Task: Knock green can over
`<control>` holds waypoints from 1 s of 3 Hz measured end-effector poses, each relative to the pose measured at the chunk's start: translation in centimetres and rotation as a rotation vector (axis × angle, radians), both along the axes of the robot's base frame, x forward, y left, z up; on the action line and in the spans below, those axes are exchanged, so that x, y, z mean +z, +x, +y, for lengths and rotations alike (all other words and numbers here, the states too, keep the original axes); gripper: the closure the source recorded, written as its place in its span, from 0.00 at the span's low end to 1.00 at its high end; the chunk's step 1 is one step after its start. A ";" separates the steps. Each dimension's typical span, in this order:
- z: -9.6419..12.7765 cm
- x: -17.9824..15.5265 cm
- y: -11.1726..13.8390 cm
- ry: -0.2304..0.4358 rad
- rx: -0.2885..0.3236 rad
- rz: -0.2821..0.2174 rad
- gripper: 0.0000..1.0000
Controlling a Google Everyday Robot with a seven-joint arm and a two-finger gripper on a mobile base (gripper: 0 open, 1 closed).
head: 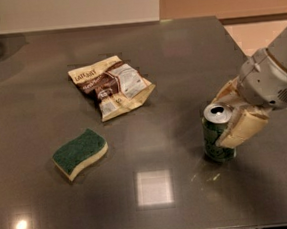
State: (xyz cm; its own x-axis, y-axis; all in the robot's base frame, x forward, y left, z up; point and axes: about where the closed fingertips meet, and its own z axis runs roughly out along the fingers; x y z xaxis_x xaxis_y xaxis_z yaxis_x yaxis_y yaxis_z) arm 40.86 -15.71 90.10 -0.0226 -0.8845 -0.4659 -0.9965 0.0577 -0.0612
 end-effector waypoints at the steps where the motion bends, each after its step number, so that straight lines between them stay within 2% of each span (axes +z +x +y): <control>1: 0.0 -0.9 2.0 -0.158 -0.043 0.044 1.00; 2: 0.1 -1.2 3.1 -0.285 -0.056 0.064 1.00; 3: 0.8 -1.2 3.7 -0.357 -0.040 0.069 1.00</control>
Offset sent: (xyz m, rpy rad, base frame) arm 0.0422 -0.0007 -0.0121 -0.4404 0.0979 -0.0719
